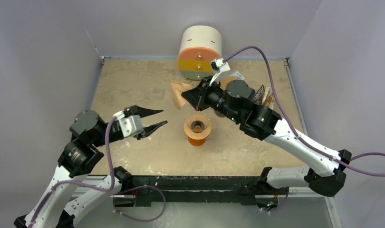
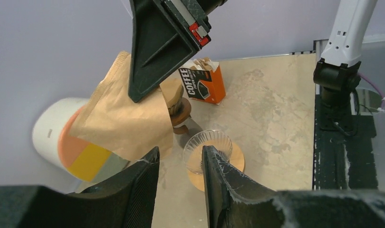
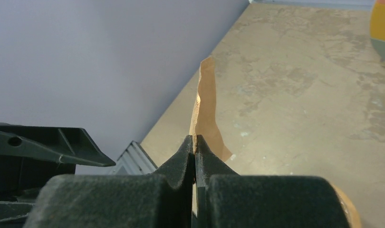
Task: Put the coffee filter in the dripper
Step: Place the coffee filter in the coffee dripper.
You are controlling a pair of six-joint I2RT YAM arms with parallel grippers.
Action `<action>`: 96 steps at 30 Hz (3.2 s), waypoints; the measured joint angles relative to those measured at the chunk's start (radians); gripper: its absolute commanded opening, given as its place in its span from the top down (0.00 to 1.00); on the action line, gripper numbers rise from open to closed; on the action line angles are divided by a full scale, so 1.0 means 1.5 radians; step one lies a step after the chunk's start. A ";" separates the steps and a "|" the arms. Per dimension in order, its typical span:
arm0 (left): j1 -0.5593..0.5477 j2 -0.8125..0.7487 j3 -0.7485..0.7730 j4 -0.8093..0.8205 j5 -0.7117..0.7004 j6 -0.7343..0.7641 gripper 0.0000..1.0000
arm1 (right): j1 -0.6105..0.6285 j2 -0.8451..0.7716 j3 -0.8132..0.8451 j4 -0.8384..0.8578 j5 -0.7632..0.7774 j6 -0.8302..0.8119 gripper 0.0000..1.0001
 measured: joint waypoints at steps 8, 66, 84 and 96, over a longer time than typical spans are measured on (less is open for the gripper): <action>0.000 0.144 0.040 -0.007 -0.006 -0.094 0.68 | 0.000 0.075 0.099 -0.114 0.028 -0.033 1.00; -0.071 0.067 -0.007 -0.107 -0.243 -0.174 0.46 | 0.009 -0.022 0.029 -0.184 -0.126 -0.210 1.00; -0.071 0.107 0.009 -0.155 0.160 -0.242 0.41 | 0.011 -0.030 0.062 -0.405 -0.485 -0.443 1.00; -0.071 0.198 0.033 -0.202 0.237 -0.230 0.74 | 0.012 0.035 0.145 -0.443 -0.528 -0.460 1.00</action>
